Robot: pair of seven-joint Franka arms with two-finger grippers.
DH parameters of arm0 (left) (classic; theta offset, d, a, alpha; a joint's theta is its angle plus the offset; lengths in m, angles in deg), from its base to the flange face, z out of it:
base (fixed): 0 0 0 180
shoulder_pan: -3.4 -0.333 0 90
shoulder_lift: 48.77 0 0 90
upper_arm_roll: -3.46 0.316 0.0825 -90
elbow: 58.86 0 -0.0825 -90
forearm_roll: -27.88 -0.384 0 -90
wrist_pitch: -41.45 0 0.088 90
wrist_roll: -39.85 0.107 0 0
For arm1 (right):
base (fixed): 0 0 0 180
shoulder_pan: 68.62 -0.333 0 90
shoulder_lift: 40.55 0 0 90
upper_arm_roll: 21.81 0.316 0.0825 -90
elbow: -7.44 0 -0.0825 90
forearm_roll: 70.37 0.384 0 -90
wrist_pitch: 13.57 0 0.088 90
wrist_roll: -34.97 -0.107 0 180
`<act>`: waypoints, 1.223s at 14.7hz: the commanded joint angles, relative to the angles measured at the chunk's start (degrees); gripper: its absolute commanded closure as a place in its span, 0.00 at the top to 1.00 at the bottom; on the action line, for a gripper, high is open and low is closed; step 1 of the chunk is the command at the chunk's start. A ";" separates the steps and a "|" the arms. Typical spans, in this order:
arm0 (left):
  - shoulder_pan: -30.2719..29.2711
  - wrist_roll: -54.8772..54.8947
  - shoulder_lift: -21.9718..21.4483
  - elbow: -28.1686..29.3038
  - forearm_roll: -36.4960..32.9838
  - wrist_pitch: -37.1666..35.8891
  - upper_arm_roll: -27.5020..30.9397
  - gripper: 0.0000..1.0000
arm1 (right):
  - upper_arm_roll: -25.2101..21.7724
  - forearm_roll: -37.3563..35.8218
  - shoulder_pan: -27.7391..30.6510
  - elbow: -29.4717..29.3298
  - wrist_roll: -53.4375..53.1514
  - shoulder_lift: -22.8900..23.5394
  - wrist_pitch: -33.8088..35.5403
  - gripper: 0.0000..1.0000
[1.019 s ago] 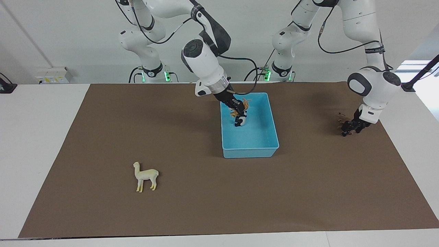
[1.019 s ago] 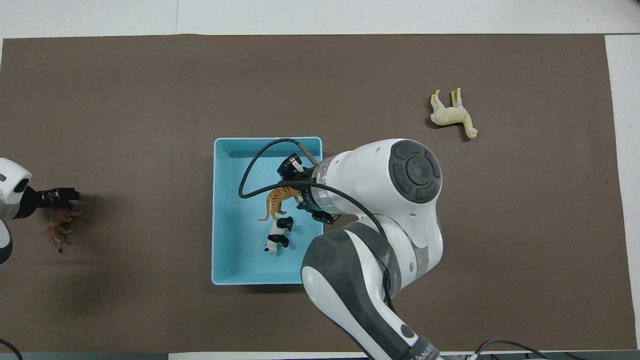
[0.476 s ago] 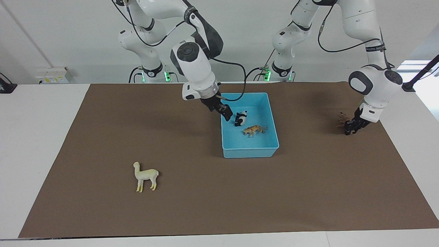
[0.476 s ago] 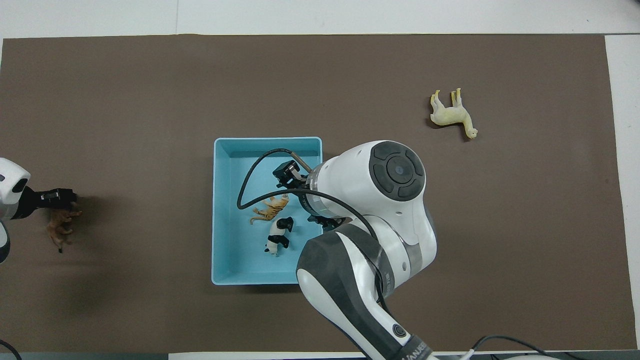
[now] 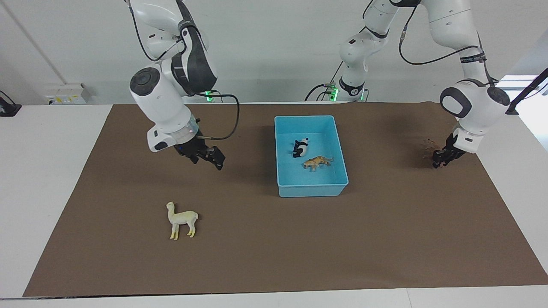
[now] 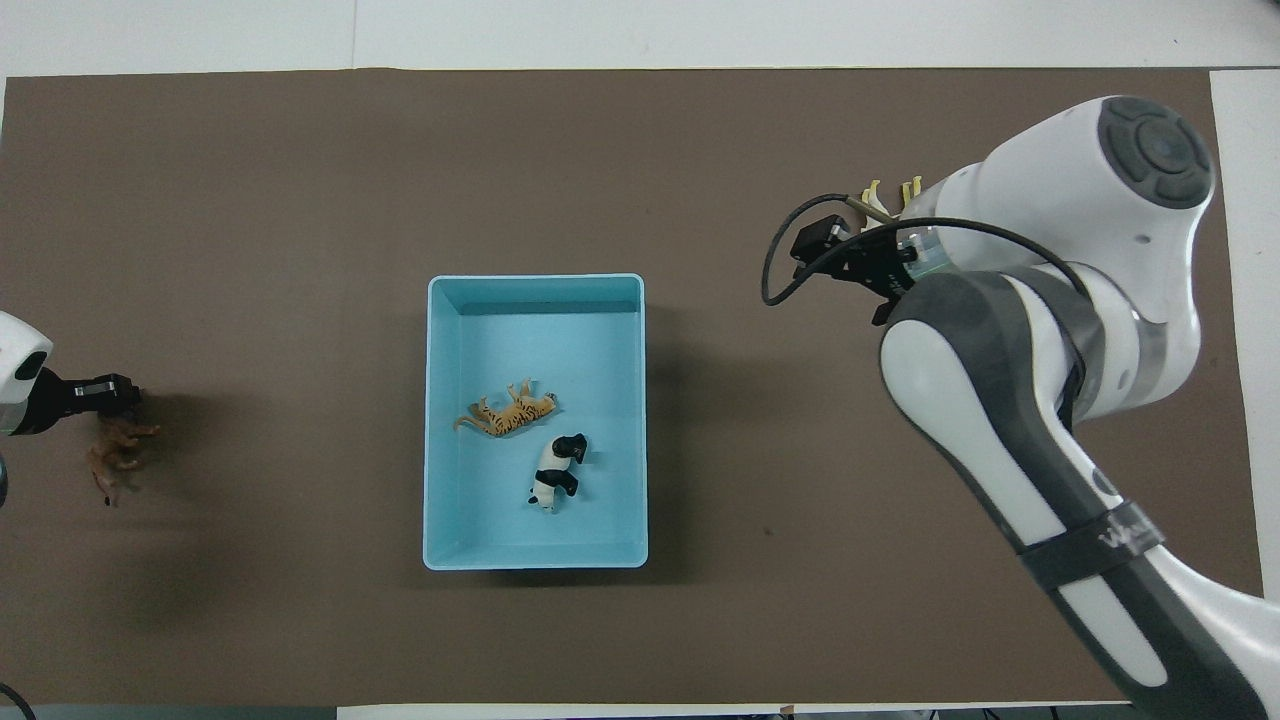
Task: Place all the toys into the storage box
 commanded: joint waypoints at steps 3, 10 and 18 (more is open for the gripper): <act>9.68 -17.97 0.41 -16.96 0.03 -19.76 0.08 0.02 | 0.95 -4.39 1.57 6.75 31.90 -0.48 -11.99 1.00; 29.63 -56.91 -1.61 -19.09 0.30 -19.27 -0.27 0.02 | 0.95 -4.39 8.86 9.84 49.05 4.26 -19.82 1.00; 42.47 -72.34 -6.88 -4.78 0.21 -7.04 -0.28 0.37 | 1.03 -4.39 9.57 9.14 52.32 11.91 -29.84 1.00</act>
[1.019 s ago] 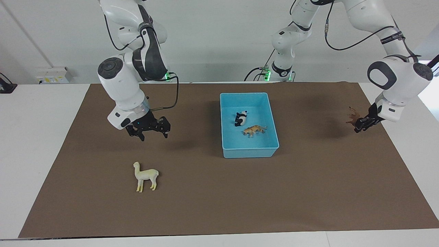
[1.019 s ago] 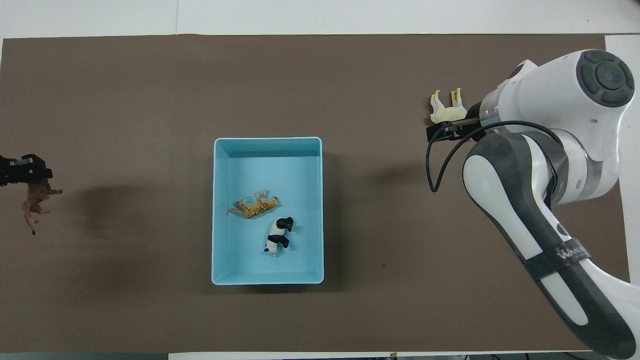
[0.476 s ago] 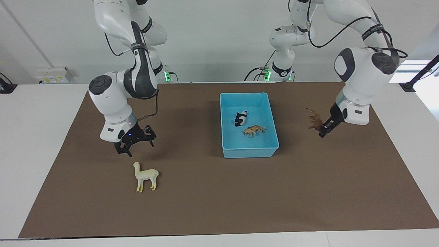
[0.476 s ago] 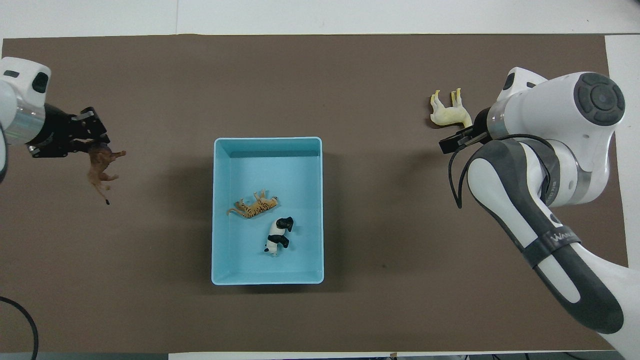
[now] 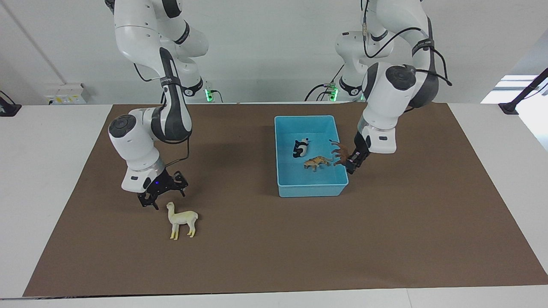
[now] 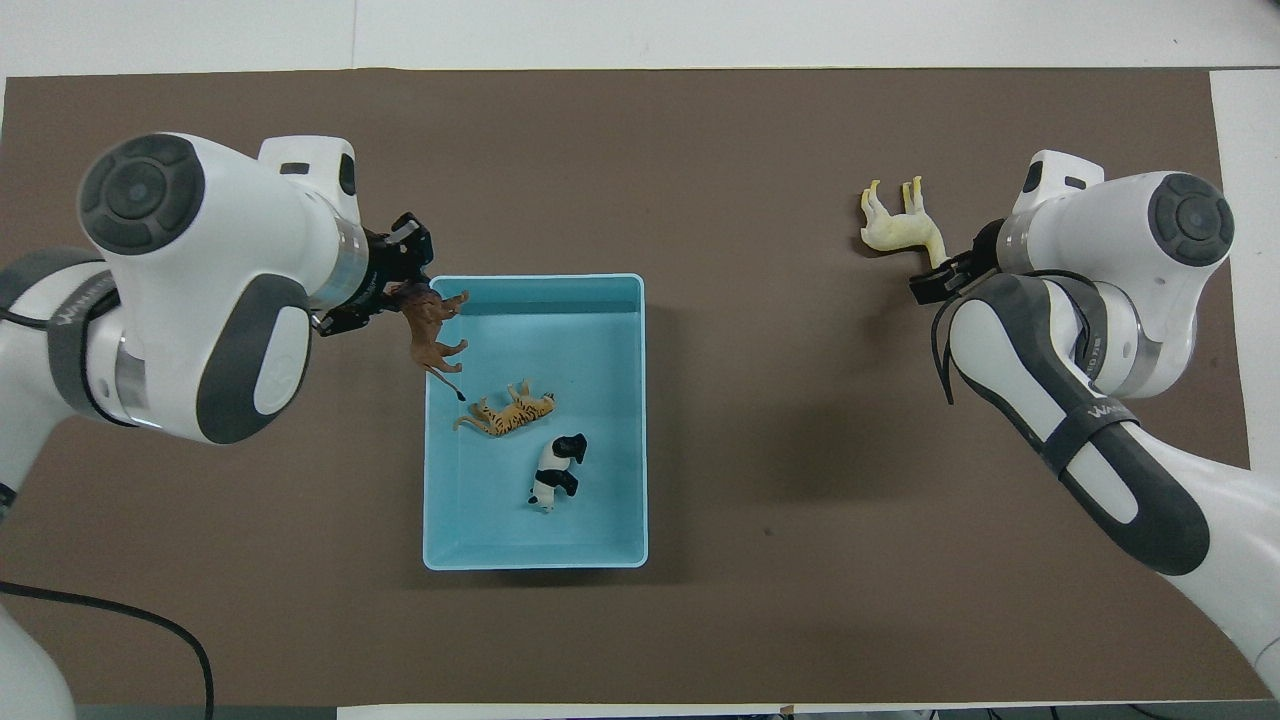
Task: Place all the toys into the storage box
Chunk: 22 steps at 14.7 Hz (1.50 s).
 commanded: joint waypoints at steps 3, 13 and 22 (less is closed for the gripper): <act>2.47 -1.79 -5.34 7.23 -0.14 -1.84 1.15 1.00 | 0.59 -0.97 0.85 -0.36 1.54 2.10 -2.35 1.00; -24.12 36.79 -18.00 1.62 -0.32 -19.59 3.70 1.00 | 0.59 -0.62 1.47 -5.45 -3.45 -0.27 6.95 0.00; -37.17 58.07 -17.47 -3.32 -2.25 -17.23 4.58 1.00 | 1.21 -0.09 -19.93 -12.39 -55.42 -7.48 23.21 0.00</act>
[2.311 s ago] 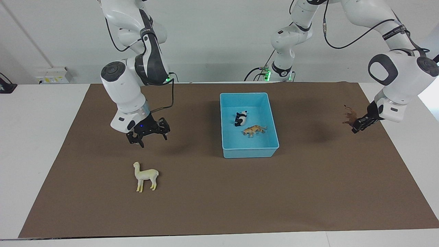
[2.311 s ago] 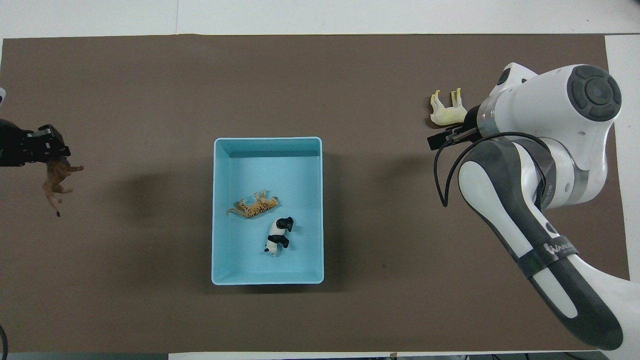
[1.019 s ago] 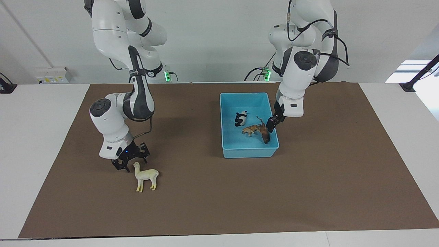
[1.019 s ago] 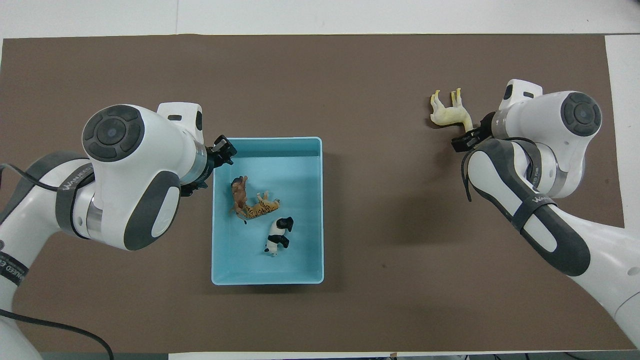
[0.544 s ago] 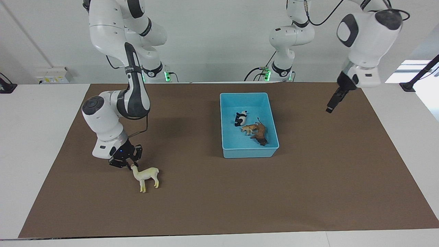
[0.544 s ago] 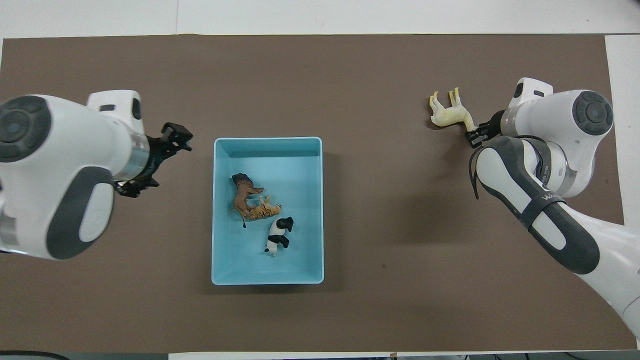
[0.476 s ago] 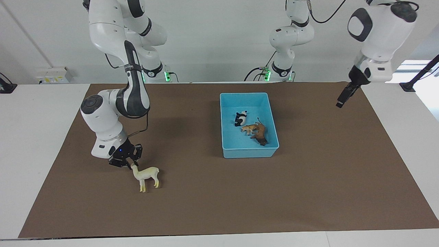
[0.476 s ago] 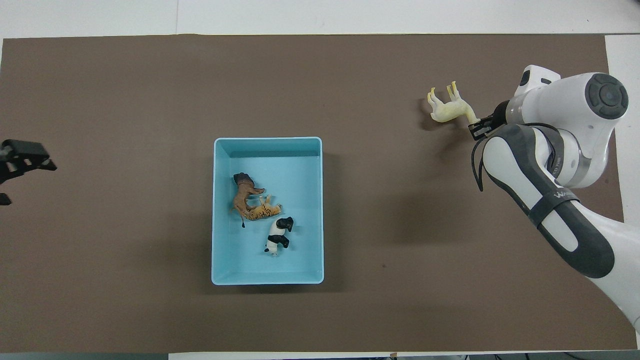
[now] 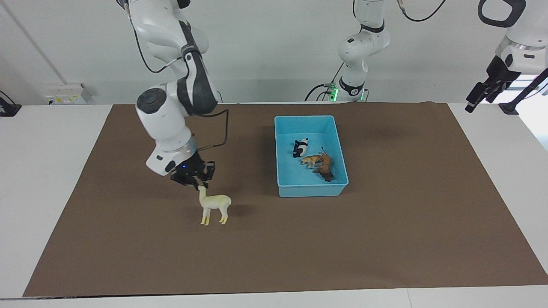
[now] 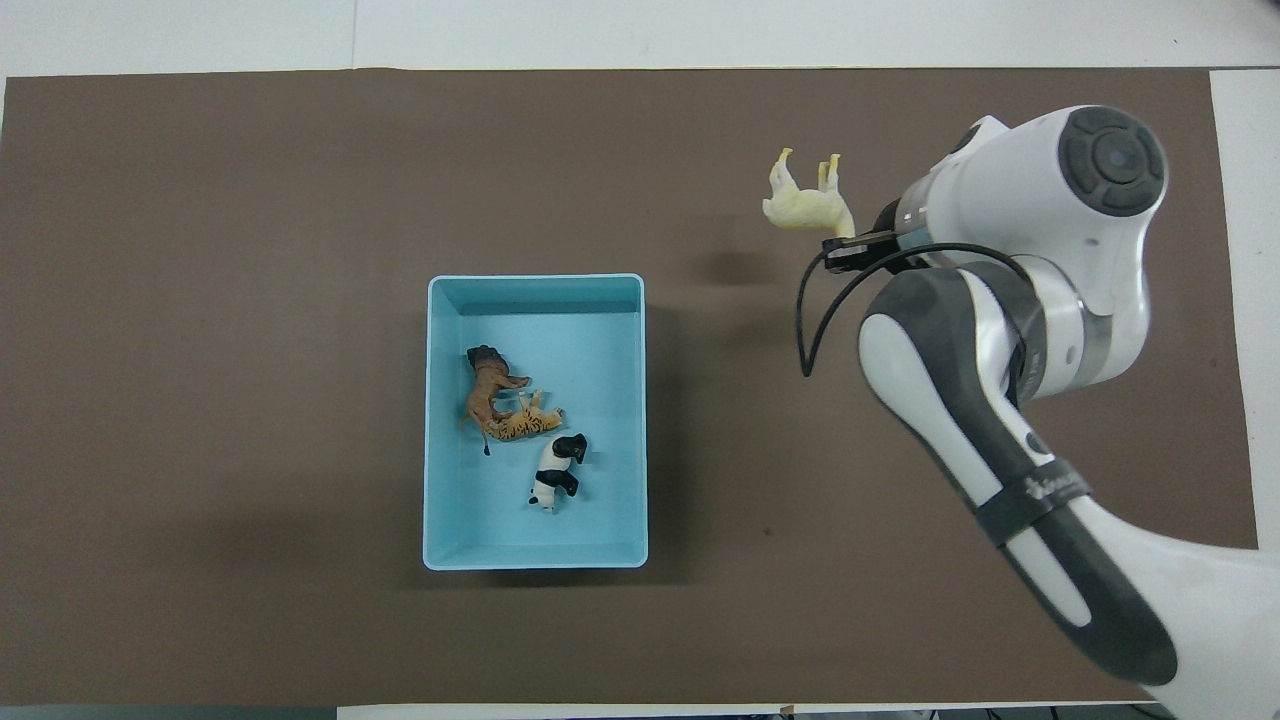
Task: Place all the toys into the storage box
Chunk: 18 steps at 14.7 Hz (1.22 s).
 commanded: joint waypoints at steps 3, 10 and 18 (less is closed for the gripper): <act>0.64 0.71 0.33 -0.49 -1.12 -1.57 -0.91 1.00 | -0.25 -0.12 -15.03 -3.24 -29.36 -1.26 4.50 0.00; 6.44 0.80 0.42 -0.49 -1.12 -1.58 -1.00 1.00 | -0.16 -0.90 -29.56 0.54 -46.54 -4.86 4.92 0.99; 6.53 0.71 0.42 -0.49 -1.12 -1.58 -0.92 1.00 | -0.69 -4.16 -15.44 -0.26 -27.43 -8.37 11.87 1.00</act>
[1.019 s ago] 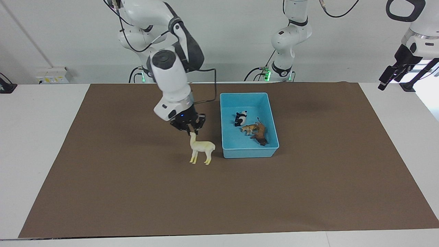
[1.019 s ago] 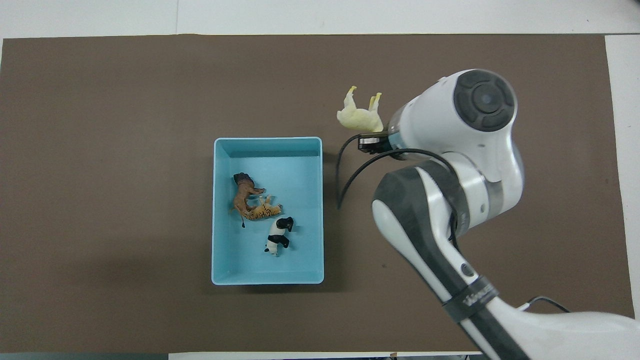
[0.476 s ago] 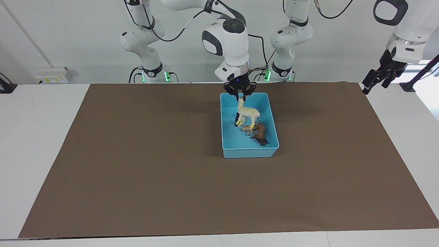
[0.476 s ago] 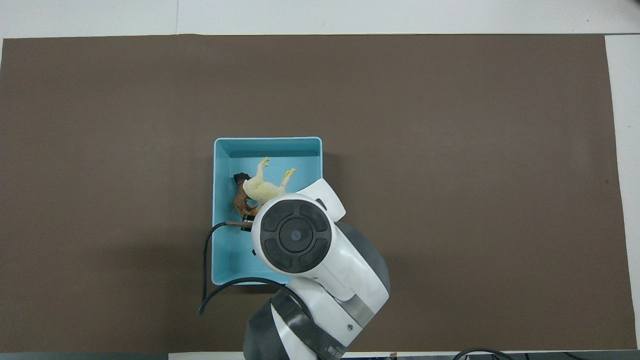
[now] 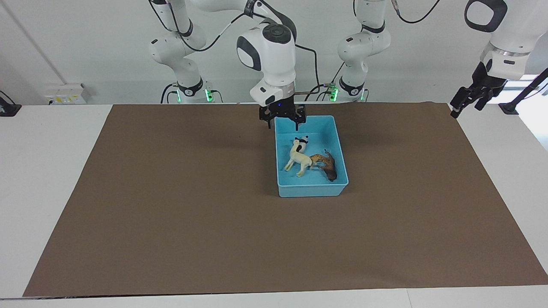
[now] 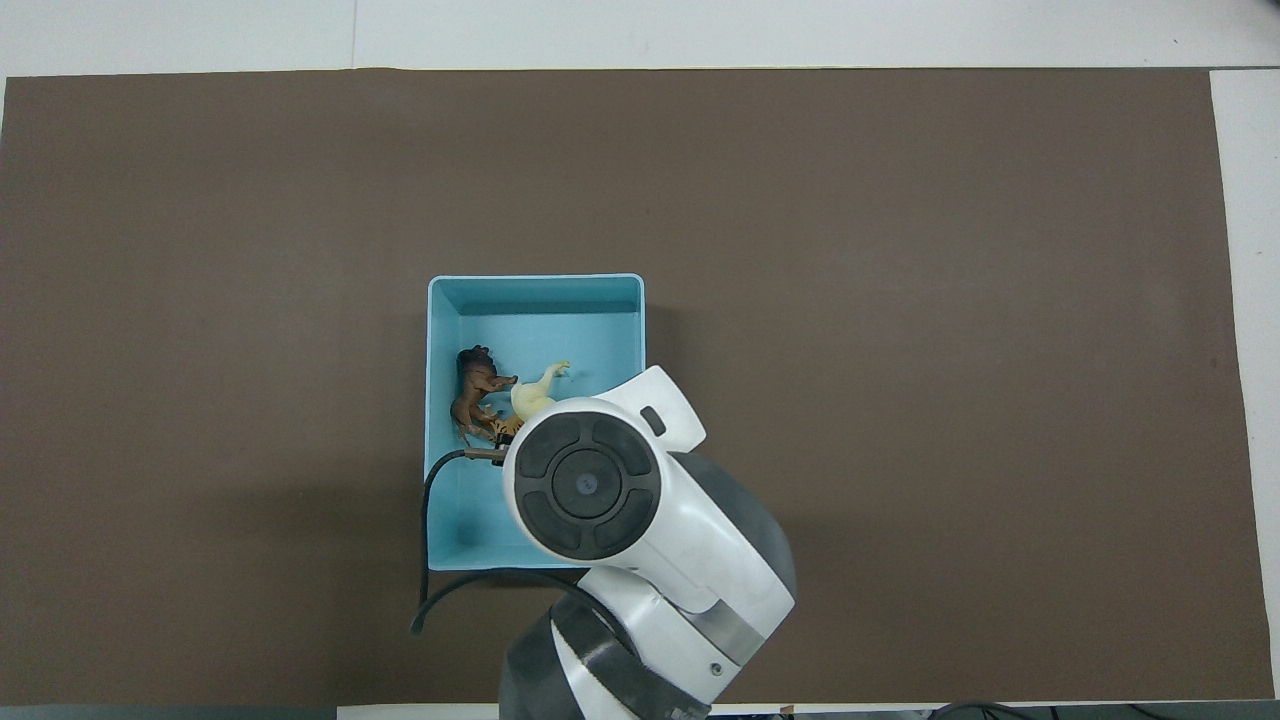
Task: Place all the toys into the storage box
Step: 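Lower the cream horse into the box and open the right gripper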
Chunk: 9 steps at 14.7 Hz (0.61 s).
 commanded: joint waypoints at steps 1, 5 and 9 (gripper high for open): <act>0.71 0.30 0.21 -0.50 -1.11 -1.08 0.42 1.00 | 0.61 -0.69 7.32 1.27 10.73 -3.77 3.92 1.00; 0.62 0.30 0.21 -0.50 -1.11 -1.08 0.51 1.00 | 0.61 -0.69 17.51 1.36 23.13 -7.81 8.85 1.00; 0.62 0.30 0.21 -0.50 -1.11 -1.08 0.51 1.00 | 0.52 -0.69 27.36 1.36 31.05 -11.24 12.90 1.00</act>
